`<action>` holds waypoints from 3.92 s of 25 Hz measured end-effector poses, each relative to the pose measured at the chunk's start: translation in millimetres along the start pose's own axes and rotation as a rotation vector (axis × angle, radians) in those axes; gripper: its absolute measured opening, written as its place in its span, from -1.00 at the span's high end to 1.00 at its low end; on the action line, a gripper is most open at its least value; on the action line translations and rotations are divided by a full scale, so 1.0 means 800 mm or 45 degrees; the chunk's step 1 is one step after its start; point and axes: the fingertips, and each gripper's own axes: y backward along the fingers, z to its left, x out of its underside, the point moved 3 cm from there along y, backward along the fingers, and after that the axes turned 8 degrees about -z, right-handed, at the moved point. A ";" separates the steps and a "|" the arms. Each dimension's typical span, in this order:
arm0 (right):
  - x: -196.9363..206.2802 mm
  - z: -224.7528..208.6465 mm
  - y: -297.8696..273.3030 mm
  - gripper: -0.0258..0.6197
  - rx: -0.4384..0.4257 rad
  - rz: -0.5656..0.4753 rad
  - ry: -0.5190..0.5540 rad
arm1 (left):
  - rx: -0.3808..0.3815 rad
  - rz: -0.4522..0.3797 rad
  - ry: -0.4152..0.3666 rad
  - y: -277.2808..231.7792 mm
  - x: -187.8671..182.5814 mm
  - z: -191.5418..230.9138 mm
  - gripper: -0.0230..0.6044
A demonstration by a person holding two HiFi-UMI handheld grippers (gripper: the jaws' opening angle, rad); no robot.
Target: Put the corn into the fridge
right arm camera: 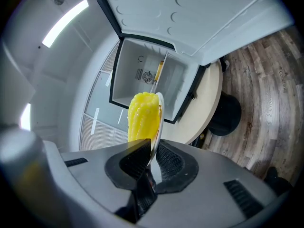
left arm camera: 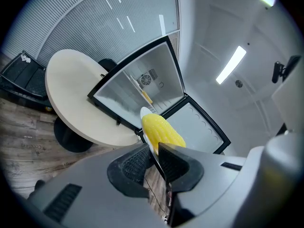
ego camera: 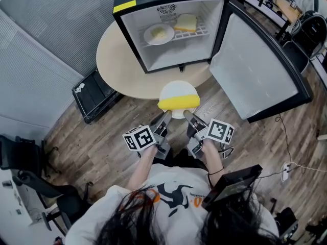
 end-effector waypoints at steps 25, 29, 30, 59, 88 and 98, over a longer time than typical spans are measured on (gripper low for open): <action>-0.105 -0.068 -0.132 0.81 0.090 -0.122 -0.018 | 0.015 0.148 -0.043 -0.164 -0.068 0.088 0.71; -0.122 -0.088 -0.158 0.81 0.126 -0.143 -0.033 | 0.007 0.196 -0.047 -0.197 -0.077 0.110 0.71; -0.126 -0.093 -0.163 0.81 0.135 -0.148 -0.037 | 0.003 0.210 -0.050 -0.205 -0.078 0.115 0.71; -0.193 -0.192 -0.252 0.78 0.355 -0.294 -0.153 | -0.009 0.437 -0.090 -0.339 -0.088 0.204 0.67; -0.246 -0.193 -0.273 0.67 0.739 -0.393 0.336 | -0.065 0.667 -0.344 -0.374 -0.052 0.173 0.50; -0.241 -0.171 -0.265 0.25 0.838 -0.114 0.702 | -0.081 0.600 -0.268 -0.384 -0.047 0.176 0.66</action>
